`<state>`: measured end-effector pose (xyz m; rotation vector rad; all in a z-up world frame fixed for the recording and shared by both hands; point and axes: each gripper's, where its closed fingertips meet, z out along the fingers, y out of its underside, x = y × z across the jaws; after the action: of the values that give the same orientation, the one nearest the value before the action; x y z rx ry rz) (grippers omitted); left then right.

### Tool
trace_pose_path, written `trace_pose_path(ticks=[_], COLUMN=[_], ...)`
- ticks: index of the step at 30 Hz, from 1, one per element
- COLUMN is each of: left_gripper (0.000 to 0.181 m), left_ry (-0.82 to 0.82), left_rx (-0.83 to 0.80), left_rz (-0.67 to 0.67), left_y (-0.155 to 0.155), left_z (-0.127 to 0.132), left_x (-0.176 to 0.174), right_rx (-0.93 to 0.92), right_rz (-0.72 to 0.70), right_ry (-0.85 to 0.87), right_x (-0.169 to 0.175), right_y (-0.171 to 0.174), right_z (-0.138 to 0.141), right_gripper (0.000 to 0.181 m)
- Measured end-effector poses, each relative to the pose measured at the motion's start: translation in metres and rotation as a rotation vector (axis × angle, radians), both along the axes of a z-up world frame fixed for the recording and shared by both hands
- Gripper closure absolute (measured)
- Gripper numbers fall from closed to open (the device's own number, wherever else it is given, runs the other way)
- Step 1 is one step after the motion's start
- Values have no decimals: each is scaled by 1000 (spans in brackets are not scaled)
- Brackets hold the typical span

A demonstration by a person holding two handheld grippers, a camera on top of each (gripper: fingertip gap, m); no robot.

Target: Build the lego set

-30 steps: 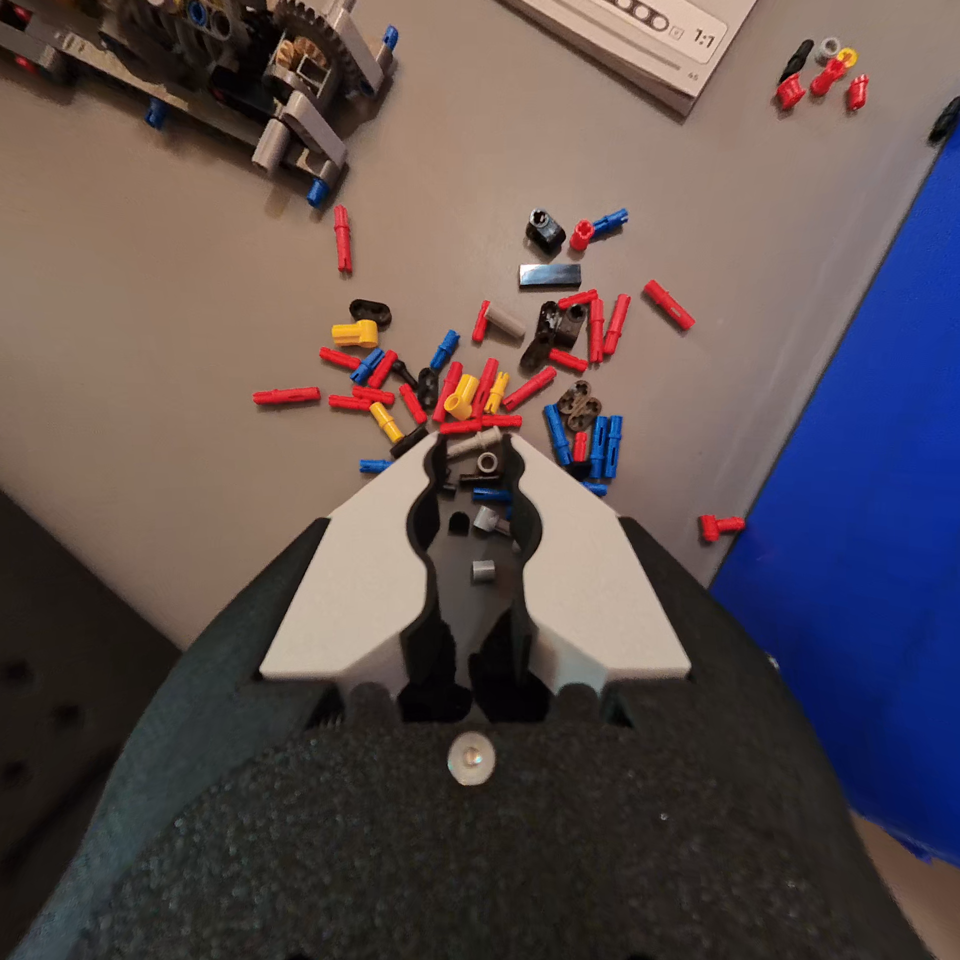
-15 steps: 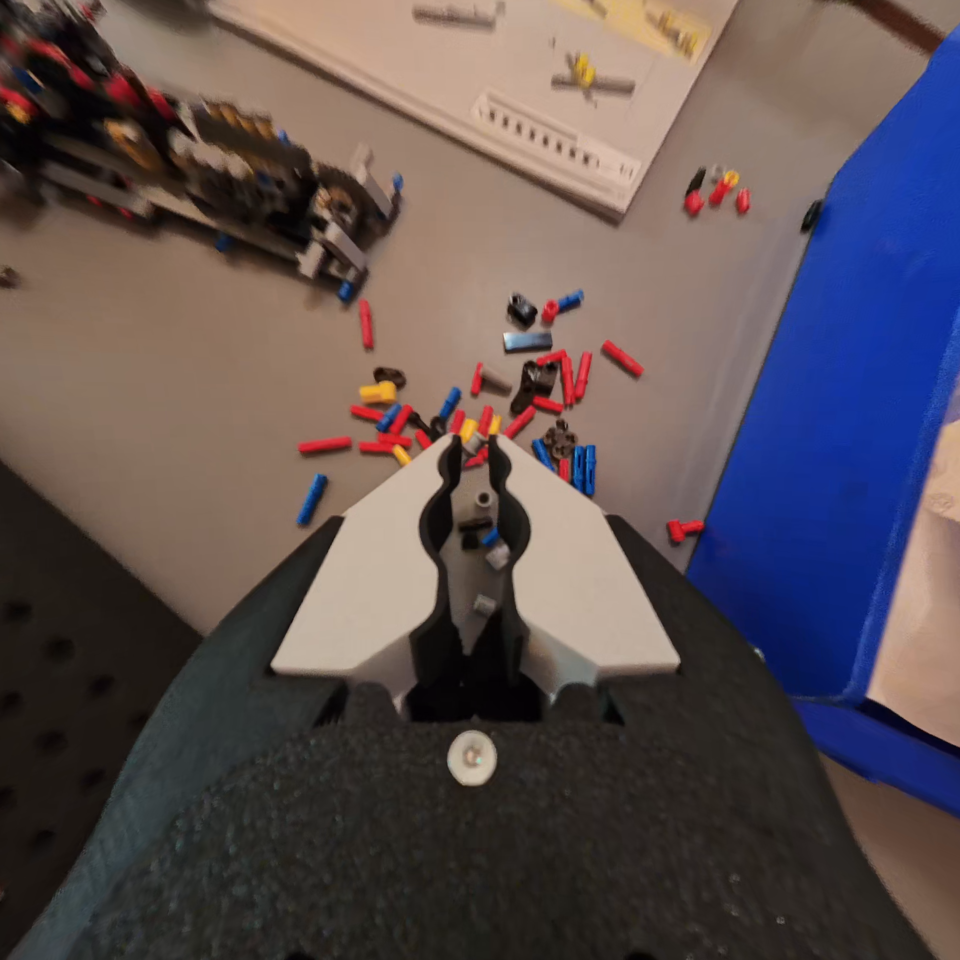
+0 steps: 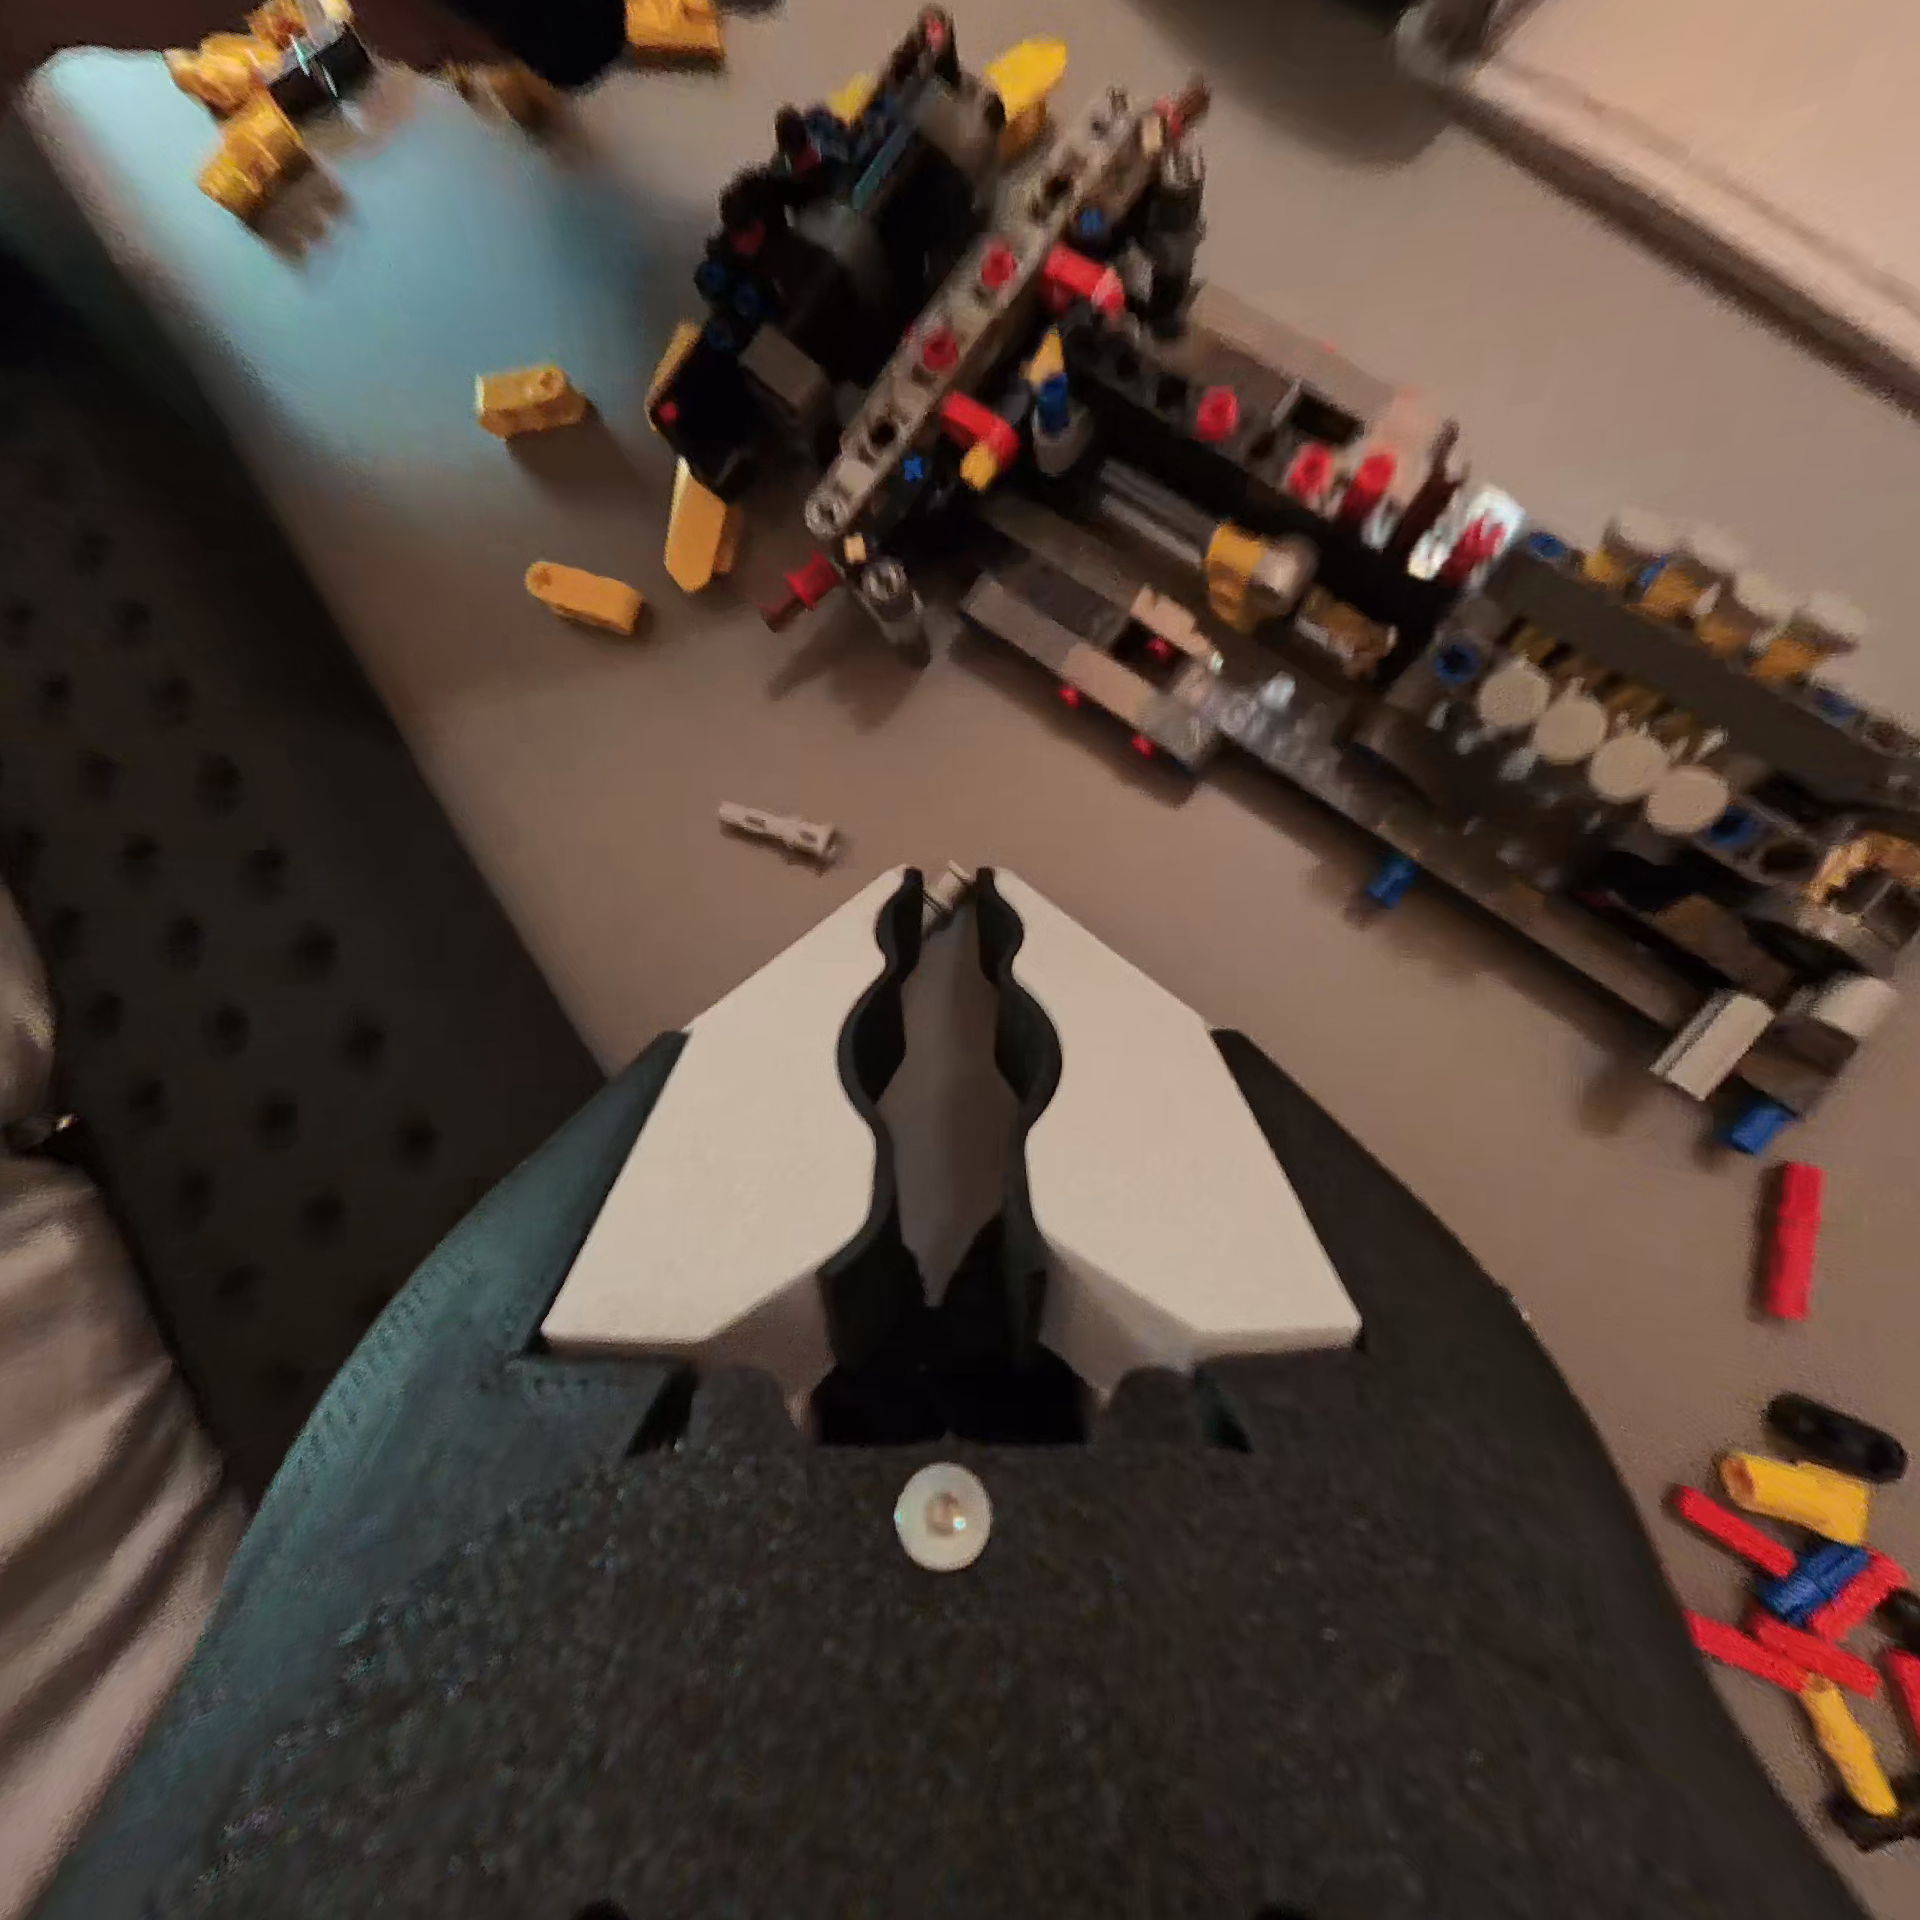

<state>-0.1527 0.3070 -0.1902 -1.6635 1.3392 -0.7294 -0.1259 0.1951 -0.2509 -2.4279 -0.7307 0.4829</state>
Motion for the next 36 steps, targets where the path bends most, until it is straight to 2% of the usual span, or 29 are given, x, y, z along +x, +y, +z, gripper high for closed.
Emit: trace_pose_path(ticks=[3, 4, 5, 10, 15, 18, 22, 25, 27, 30, 32, 34, 36], left_gripper=[163, 163, 163, 164, 165, 166, 166, 168, 168, 168, 168, 168, 168], left_ry=[-11, -16, -21, -61, -203, -279, -286, -255, -232, -196, -172, -158, -143], left_rx=[-5, -14, -19, 3, 9, 11, 74, 152, 188, 230, 263, 289, 329], left_rz=[-11, -16, -18, -8, 20, 22, 25, 38, 36, 10, -4, -27, -46], left_y=[-1, -2, -2, -1, -7, -14, -22, -22, -24, -31, -37, -45, -53], left_z=[1, 1, 2, 12, 37, 50, 56, 53, 49, 46, 43, 42, 41], left_x=[4, 5, 6, 11, 17, 18, 16, 18, 20, 26, 29, 32, 35], right_rx=[28, 38, 60, 259, 438, 479, 569, 617, 562, 435, 339, 236, 158], right_rz=[-38, -45, -69, -220, -360, -450, -541, -673, -787, -982, -1080, -1129, -1162], right_ry=[-36, -38, -44, 54, 9, -12, 107, 51, -49, -196, -216, -176, -211], right_x=[-1, -1, 0, 0, 26, 47, 58, 103, 145, 195, 200, 184, 171], right_y=[6, 6, 7, 4, -32, -66, -133, -202, -258, -346, -396, -436, -480], right_z=[0, 1, 5, 51, 83, 86, 81, 81, 57, 3, -28, -52, -74], right_gripper=[169, 158, 154, 156, 156, 154, 157, 158, 157, 158, 158, 158, 158])
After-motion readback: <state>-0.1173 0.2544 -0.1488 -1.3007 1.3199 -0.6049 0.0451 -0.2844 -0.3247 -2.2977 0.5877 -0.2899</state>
